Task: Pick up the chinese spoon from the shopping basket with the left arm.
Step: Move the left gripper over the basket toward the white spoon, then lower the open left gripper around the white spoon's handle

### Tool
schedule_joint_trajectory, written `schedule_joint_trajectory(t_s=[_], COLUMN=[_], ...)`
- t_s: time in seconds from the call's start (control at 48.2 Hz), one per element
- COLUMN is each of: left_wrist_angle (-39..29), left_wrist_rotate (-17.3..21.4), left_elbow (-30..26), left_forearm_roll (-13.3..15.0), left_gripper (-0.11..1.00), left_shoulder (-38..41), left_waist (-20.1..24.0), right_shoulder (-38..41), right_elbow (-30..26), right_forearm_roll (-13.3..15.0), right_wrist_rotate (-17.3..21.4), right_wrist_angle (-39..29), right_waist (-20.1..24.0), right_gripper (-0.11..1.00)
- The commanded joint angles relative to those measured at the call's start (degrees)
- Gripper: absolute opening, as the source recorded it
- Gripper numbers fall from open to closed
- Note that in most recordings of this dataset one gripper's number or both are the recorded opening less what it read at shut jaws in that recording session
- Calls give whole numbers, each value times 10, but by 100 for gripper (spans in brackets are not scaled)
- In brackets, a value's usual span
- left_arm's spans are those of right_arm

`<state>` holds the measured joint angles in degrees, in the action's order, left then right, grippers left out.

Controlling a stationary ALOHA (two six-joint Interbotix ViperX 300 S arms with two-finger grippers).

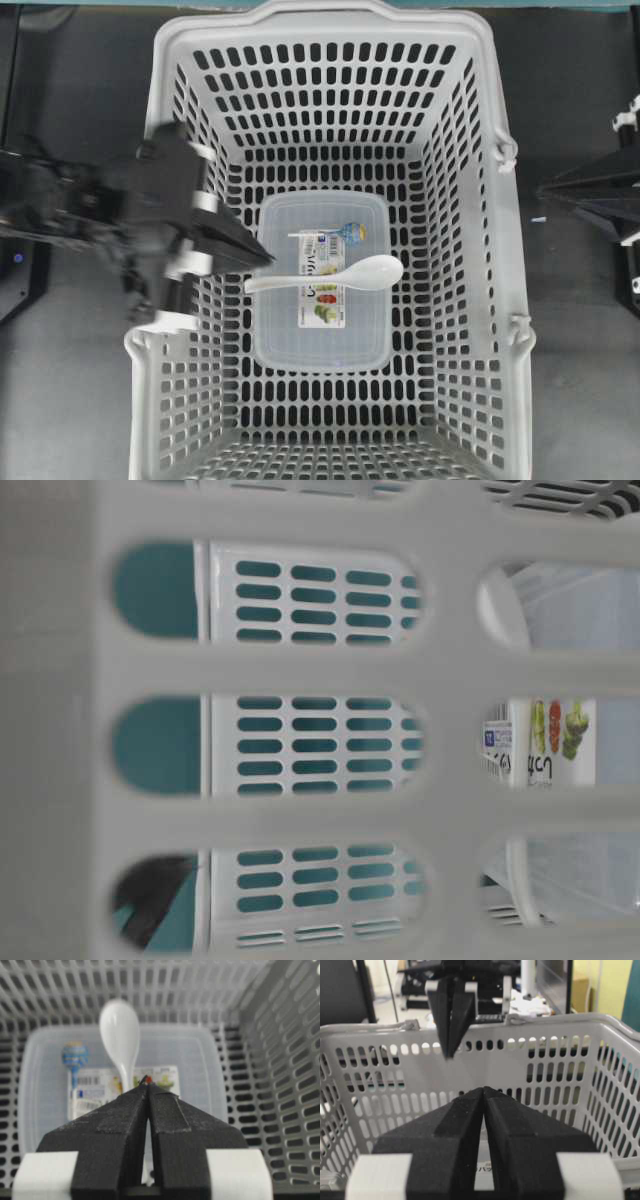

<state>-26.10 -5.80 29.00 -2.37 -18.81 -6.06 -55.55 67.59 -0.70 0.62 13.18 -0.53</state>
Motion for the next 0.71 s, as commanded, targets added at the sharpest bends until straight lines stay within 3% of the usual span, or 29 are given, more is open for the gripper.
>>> schedule_joint_trajectory(t_s=[0.0, 0.291, 0.436, 0.602, 0.685], left_wrist_angle=[-33, -67, -90, -132, -146], left_wrist_rotate=[-1, 6, 0, -5, -5], left_elbow=[-45, -78, -84, -104, -117], left_forearm_roll=[-2, -2, -2, -2, -2], left_gripper=[0, 0, 2, 46, 70], left_shoulder=[28, 97, 113, 140, 163], left_waist=[-5, -12, -13, -11, -9], right_shoulder=[1, -3, -3, -3, -3], right_elbow=[-5, -4, -3, -2, -2], right_forearm_roll=[-4, -4, -6, -5, -5], right_wrist_rotate=[1, 4, 25, 32, 31], right_wrist_angle=[0, -7, -7, -7, -8], right_waist=[-1, -17, -24, -24, -24], right_gripper=[0, 2, 21, 58, 72])
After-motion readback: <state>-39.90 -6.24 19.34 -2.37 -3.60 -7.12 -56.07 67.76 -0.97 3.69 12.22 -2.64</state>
